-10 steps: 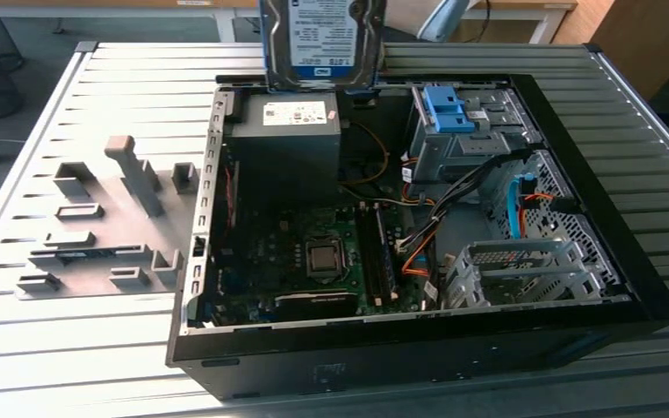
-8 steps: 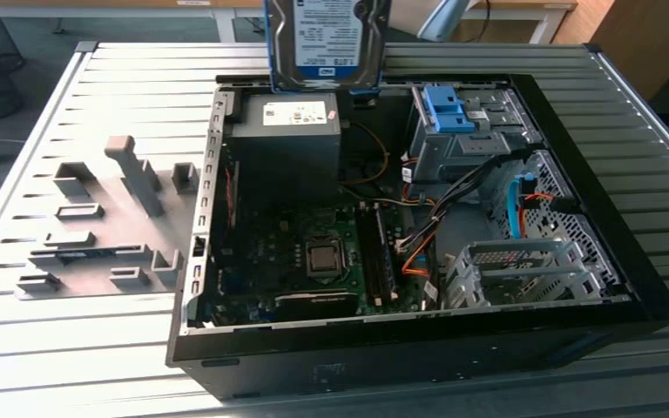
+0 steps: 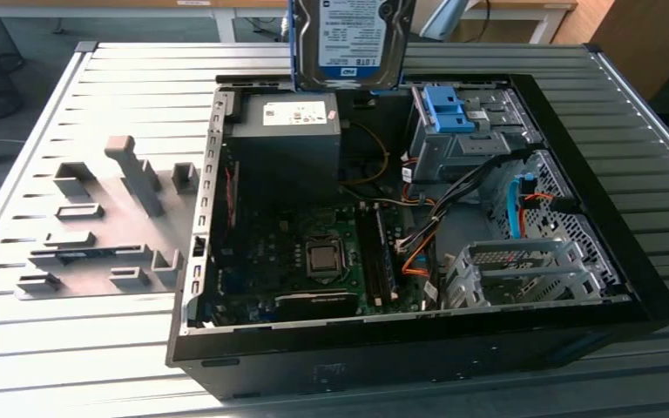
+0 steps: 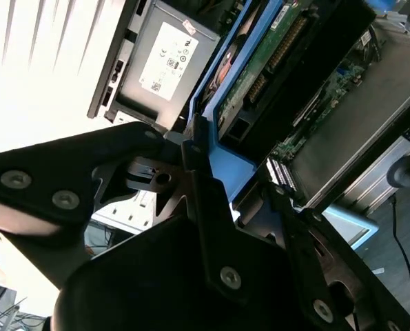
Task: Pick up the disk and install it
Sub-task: 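Pick up the disk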
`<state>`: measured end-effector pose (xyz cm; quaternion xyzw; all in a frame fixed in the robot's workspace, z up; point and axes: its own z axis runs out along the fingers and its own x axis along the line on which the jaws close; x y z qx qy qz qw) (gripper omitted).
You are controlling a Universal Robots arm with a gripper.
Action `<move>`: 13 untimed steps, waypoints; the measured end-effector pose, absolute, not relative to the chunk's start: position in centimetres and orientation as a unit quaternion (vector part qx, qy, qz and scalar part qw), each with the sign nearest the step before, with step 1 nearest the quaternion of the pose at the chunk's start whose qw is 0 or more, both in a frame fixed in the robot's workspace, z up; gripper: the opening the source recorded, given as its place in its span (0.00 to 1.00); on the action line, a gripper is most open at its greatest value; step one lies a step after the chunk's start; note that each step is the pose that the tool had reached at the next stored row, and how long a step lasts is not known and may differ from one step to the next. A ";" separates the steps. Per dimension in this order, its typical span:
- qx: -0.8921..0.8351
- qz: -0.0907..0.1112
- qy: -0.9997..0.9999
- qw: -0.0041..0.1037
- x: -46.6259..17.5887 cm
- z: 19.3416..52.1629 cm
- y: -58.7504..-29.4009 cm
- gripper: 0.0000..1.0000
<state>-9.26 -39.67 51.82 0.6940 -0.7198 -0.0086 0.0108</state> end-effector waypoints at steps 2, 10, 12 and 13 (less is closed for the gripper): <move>0.694 -0.009 -0.720 0.011 -9.2 51.8 -40.0 0.37; 0.694 -0.009 -0.720 0.011 -9.2 51.7 -41.8 0.37; 0.694 -0.009 -0.720 0.011 -9.2 51.7 -42.2 0.37; 0.694 -0.008 -0.720 0.011 -9.2 51.7 -42.4 0.37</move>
